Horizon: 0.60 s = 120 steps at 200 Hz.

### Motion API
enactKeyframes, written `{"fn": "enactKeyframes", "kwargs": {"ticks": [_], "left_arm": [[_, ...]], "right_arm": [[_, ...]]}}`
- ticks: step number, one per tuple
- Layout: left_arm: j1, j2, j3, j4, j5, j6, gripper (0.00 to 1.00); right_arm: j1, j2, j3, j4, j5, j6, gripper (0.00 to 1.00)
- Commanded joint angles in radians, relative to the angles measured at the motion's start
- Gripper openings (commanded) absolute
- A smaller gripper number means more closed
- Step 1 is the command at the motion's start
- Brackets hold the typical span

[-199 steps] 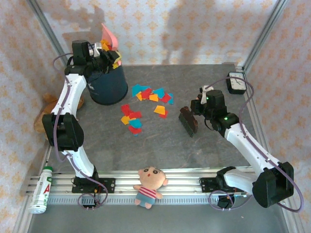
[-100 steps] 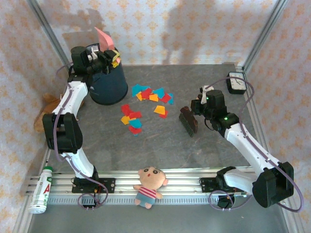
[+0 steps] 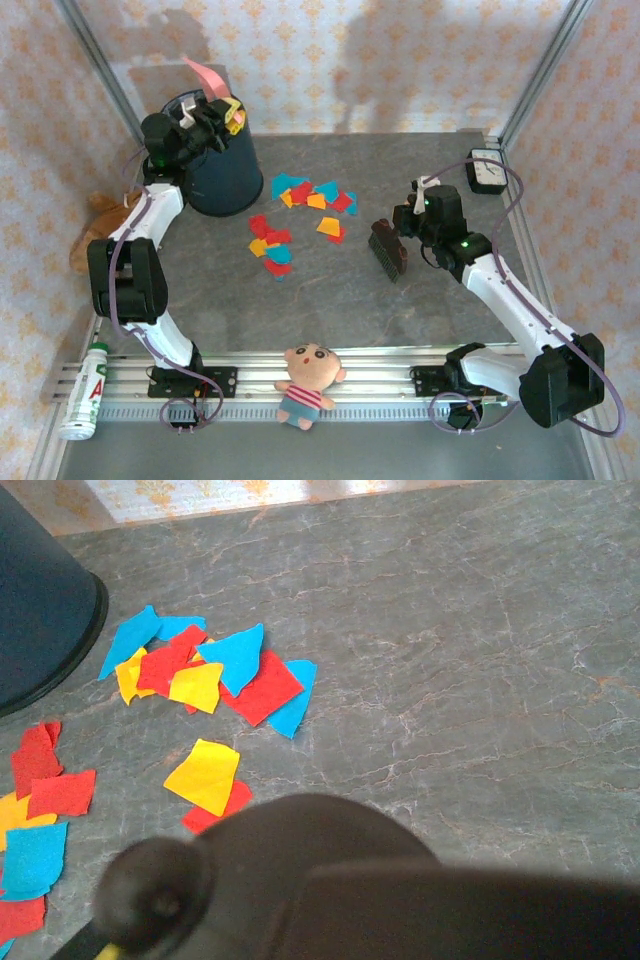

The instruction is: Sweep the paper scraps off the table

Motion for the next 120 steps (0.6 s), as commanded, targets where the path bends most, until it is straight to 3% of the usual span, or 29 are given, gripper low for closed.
{"fn": "enactKeyframes", "kwargs": {"ticks": [1, 79, 120], "left_arm": [[0.006, -0.009, -0.022, 0.268, -0.039, -0.172, 0.0], [0.007, -0.019, -0.054, 0.328, -0.07, -0.231, 0.0], [0.006, -0.048, -0.058, 0.231, -0.035, -0.138, 0.0]], "right_arm": [[0.004, -0.001, 0.021, 0.018, 0.02, 0.018, 0.0], [0.004, 0.007, 0.021, 0.024, 0.02, 0.022, 0.0], [0.005, -0.009, 0.018, 0.032, 0.026, 0.036, 0.0]]}}
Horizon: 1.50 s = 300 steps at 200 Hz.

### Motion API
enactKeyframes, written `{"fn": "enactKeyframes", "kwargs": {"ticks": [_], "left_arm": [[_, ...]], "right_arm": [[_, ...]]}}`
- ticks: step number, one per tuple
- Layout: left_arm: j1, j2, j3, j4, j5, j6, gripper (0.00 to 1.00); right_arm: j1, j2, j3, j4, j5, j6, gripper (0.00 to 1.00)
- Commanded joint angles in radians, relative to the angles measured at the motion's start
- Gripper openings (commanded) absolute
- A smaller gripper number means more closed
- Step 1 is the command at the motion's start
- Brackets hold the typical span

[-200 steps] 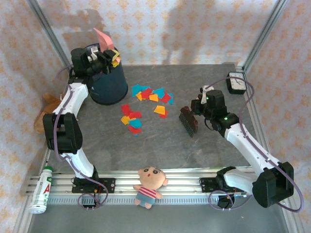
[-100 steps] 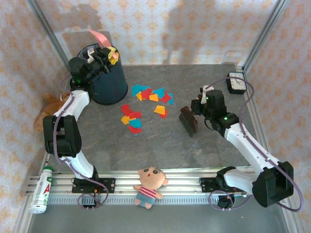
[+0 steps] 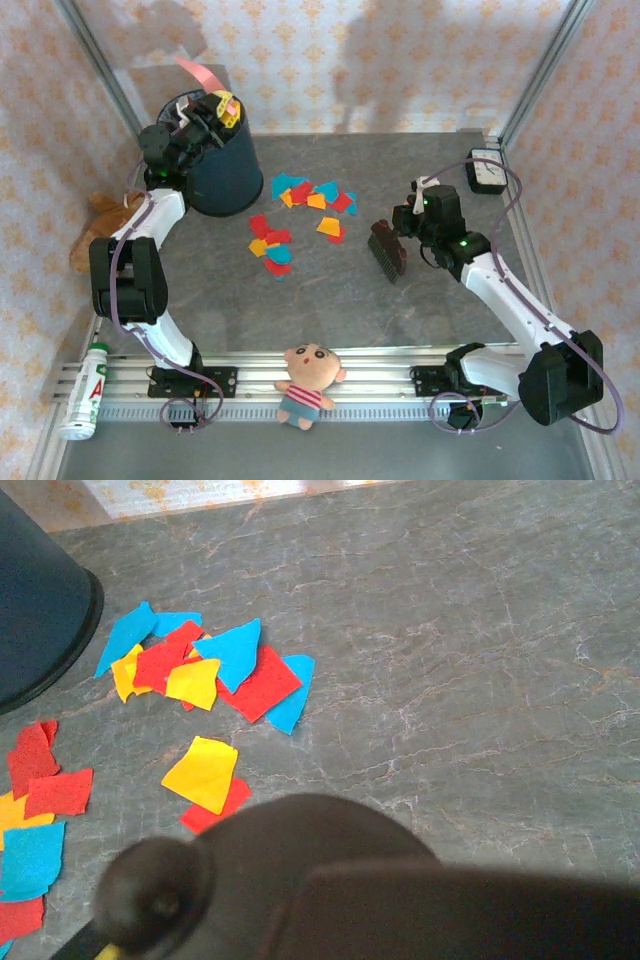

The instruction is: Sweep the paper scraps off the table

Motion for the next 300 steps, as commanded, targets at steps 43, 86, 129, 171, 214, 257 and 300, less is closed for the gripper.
{"fn": "enactKeyframes", "kwargs": {"ticks": [43, 86, 129, 171, 214, 257, 300], "left_arm": [[0.005, -0.133, 0.032, -0.409, 0.098, 0.43, 0.0], [-0.008, -0.211, 0.147, -0.994, 0.108, 0.931, 0.0], [-0.031, -0.25, 0.309, -1.556, -0.071, 1.407, 0.0], [-0.074, -0.282, 0.38, -1.864, -0.284, 1.707, 0.0], [-0.095, -0.363, 0.314, -1.952, -0.398, 1.834, 0.0], [-0.096, -0.418, 0.263, -2.002, -0.454, 1.895, 0.0], [-0.097, -0.451, 0.23, -2.01, -0.462, 1.921, 0.0]], "right_arm": [[0.004, -0.029, 0.01, 0.085, 0.012, 0.075, 0.0], [0.005, -0.004, 0.024, 0.17, -0.069, 0.173, 0.0], [0.004, 0.096, 0.091, 0.222, -0.204, 0.317, 0.0], [0.066, 0.211, 0.156, 0.28, -0.262, 0.396, 0.0], [0.156, 0.36, 0.241, 0.347, -0.277, 0.449, 0.0], [0.228, 0.529, 0.376, 0.38, -0.283, 0.498, 0.0], [0.262, 0.677, 0.492, 0.387, -0.268, 0.54, 0.0]]}}
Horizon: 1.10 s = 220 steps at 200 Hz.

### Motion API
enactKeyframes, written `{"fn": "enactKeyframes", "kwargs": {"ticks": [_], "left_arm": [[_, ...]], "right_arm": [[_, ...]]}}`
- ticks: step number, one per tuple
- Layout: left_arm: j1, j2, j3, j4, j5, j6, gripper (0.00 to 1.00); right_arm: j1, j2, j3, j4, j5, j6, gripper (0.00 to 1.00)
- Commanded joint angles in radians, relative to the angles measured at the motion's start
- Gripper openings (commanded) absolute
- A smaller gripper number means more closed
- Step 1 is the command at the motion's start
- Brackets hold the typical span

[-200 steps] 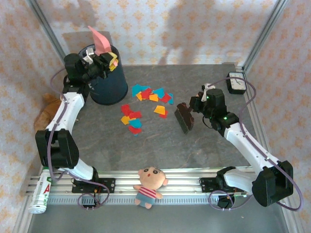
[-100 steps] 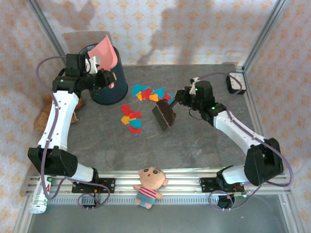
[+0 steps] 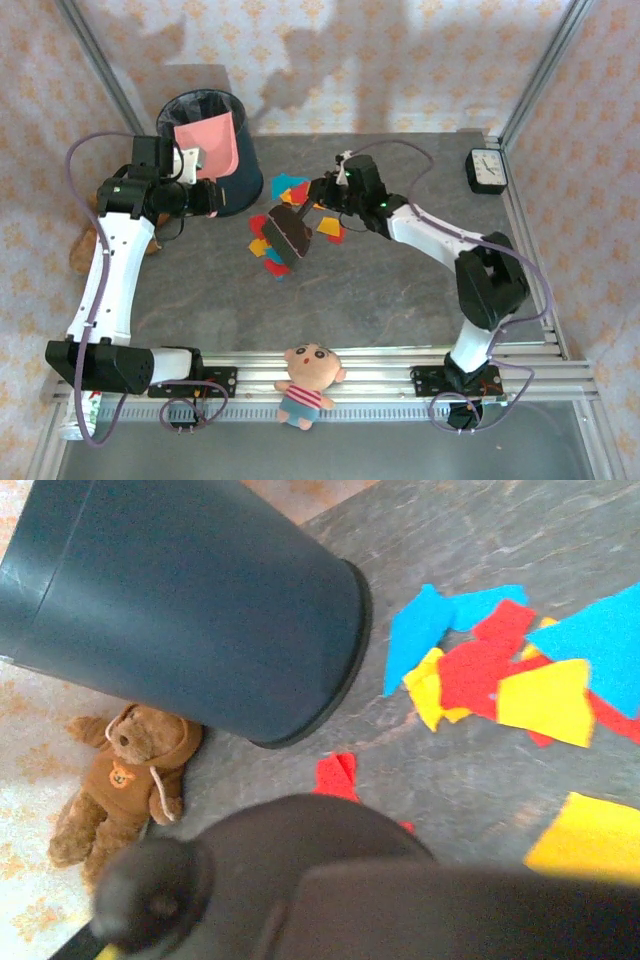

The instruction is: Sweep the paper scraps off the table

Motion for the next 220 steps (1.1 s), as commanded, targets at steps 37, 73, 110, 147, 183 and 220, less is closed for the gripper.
{"fn": "enactKeyframes", "kwargs": {"ticks": [37, 73, 110, 147, 183, 220], "left_arm": [[-0.008, -0.042, -0.037, -0.024, -0.023, 0.058, 0.0], [-0.015, -0.035, -0.041, -0.03, -0.012, 0.059, 0.0], [-0.031, -0.031, -0.052, -0.028, -0.011, 0.06, 0.0], [-0.058, -0.024, -0.059, -0.03, -0.011, 0.069, 0.0], [-0.102, -0.009, -0.061, -0.03, -0.009, 0.078, 0.0], [-0.15, 0.01, -0.058, -0.028, -0.003, 0.075, 0.0]], "right_arm": [[0.012, 0.131, 0.106, 0.087, 0.009, 0.084, 0.0], [0.01, 0.154, 0.105, 0.04, 0.063, 0.058, 0.0], [0.0, 0.123, 0.051, -0.01, 0.111, 0.016, 0.0], [-0.032, 0.036, -0.043, -0.07, 0.165, -0.068, 0.0], [-0.082, -0.075, -0.142, -0.132, 0.202, -0.171, 0.0], [-0.111, -0.164, -0.178, -0.245, 0.278, -0.299, 0.0]]}}
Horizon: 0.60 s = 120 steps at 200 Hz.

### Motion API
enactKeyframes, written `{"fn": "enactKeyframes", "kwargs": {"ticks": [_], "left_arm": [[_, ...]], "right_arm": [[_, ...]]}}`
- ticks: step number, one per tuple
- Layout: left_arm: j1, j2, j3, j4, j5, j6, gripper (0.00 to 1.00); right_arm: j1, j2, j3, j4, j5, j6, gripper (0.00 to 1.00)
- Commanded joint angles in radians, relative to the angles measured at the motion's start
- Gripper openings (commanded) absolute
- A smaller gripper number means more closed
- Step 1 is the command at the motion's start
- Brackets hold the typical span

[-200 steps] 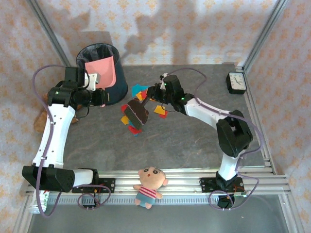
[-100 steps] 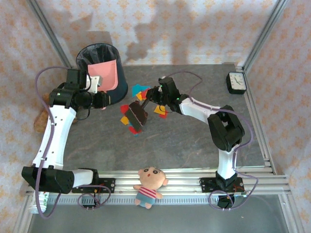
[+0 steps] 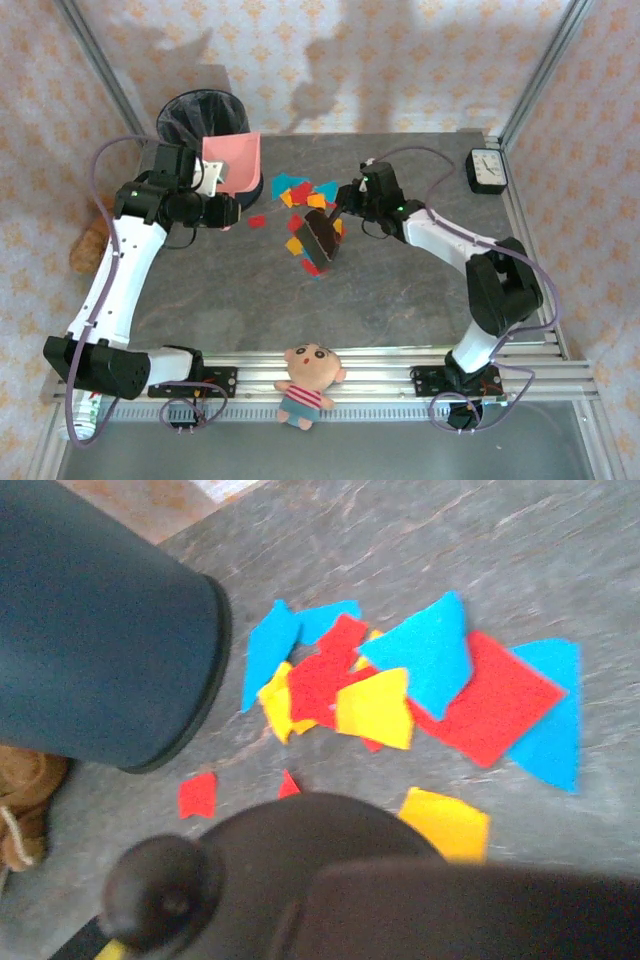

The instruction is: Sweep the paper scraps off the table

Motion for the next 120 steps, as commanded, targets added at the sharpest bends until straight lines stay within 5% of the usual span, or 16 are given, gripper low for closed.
{"fn": "enactKeyframes", "kwargs": {"ticks": [1, 66, 120], "left_arm": [[-0.028, 0.015, -0.006, -0.014, 0.008, 0.024, 0.0], [-0.159, 0.058, -0.026, -0.031, -0.031, 0.059, 0.0], [-0.284, 0.104, -0.054, -0.046, -0.141, 0.091, 0.0]], "right_arm": [[-0.012, -0.06, -0.03, -0.151, 0.127, -0.165, 0.0], [-0.016, -0.169, -0.039, -0.253, 0.338, -0.295, 0.0], [-0.016, -0.236, -0.042, -0.205, 0.273, -0.275, 0.0]]}}
